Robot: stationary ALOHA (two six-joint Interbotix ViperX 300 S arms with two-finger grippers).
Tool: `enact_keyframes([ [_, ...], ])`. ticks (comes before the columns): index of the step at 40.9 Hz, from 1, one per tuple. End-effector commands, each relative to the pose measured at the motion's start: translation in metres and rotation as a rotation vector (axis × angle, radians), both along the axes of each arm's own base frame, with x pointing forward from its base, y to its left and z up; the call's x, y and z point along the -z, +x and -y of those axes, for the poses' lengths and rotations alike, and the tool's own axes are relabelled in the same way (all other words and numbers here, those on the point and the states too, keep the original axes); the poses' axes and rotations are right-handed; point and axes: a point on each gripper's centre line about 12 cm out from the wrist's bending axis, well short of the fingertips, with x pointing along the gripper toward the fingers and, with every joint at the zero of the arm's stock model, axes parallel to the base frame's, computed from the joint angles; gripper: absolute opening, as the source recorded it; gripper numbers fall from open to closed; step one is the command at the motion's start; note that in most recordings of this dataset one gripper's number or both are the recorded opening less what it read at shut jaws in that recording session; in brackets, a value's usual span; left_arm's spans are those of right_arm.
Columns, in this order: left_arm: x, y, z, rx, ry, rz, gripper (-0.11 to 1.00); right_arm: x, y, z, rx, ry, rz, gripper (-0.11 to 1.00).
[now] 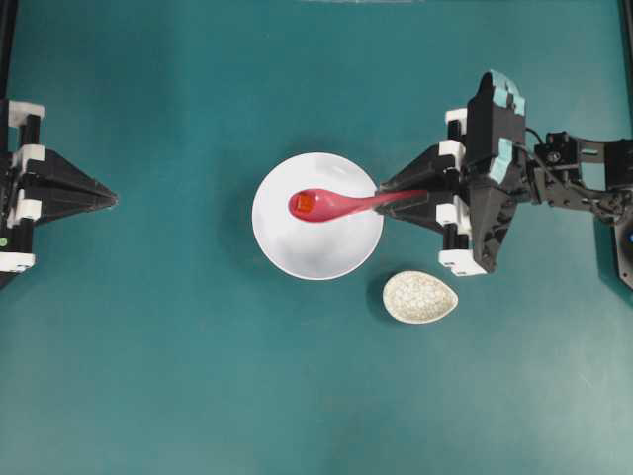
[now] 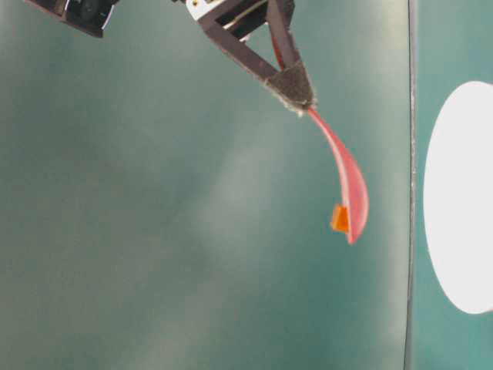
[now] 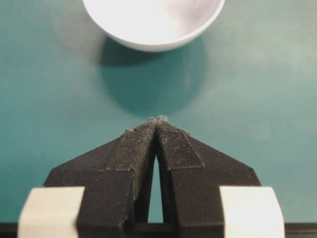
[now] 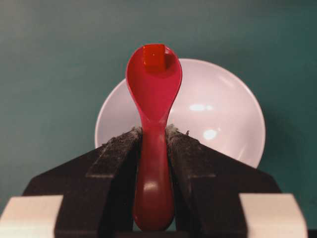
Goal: Grip the spoon and scoop the red block from the bowl with right arm.
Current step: 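Raise the spoon holding the red cube above the bowl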
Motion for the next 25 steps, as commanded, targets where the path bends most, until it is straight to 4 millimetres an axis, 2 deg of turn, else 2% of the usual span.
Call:
enact_keyframes([
  [1,-0.0040,0.0016,-0.0004,-0.001,0.003,0.003,0.00,-0.0151,0.0010,0.0021,0.009,-0.003,0.050,0.24],
  [25,-0.0070,0.0003,-0.0003,0.000,0.005,0.017,0.00,-0.0156,0.0001,0.0058,0.021,-0.006,0.055,0.24],
])
